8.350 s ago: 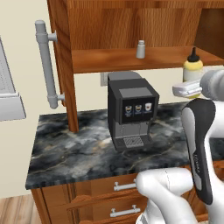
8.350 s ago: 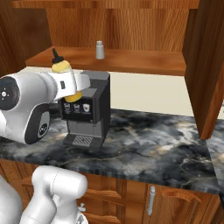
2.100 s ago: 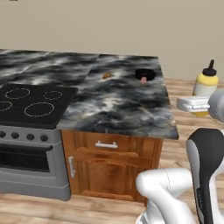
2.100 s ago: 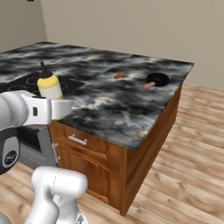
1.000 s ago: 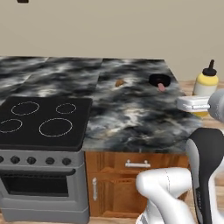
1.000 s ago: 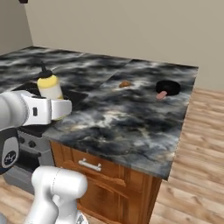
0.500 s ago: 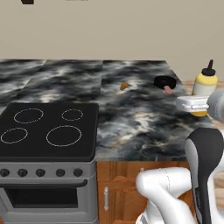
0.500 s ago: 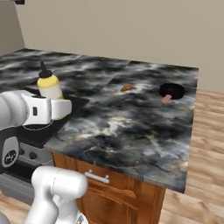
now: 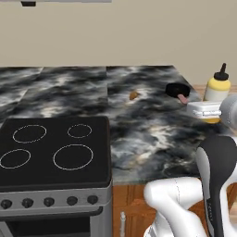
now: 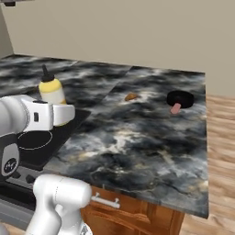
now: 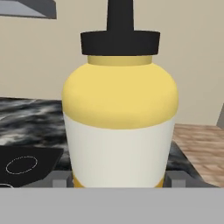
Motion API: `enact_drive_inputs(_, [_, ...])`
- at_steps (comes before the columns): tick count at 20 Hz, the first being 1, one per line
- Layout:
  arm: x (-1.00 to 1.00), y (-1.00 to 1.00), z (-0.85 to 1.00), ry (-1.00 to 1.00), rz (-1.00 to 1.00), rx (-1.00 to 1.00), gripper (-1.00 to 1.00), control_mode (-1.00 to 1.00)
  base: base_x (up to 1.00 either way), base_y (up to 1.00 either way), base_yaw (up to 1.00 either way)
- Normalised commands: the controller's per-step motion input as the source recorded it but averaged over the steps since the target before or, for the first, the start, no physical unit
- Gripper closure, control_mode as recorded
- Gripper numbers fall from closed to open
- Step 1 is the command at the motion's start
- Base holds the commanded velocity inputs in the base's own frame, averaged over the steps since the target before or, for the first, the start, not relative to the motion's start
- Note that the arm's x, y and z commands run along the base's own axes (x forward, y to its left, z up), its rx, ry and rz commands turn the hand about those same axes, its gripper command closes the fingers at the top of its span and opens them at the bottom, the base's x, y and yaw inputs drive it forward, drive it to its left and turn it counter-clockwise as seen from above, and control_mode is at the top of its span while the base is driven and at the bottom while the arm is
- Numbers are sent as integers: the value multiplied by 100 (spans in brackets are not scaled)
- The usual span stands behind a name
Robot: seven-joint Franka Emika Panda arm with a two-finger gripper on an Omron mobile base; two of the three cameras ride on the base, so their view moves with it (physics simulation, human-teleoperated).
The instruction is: Move the shaker and mustard from the cabinet to the dining counter.
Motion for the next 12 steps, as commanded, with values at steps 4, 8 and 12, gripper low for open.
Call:
enact_drive_inputs(4, [0,0,0,0,0,0,100,100,58,30,-14])
enact_drive_inputs(8, [0,0,0,0,0,0,100,100,51,17,-11])
enact_drive_inputs(12, [0,0,0,0,0,0,100,100,42,3,-8])
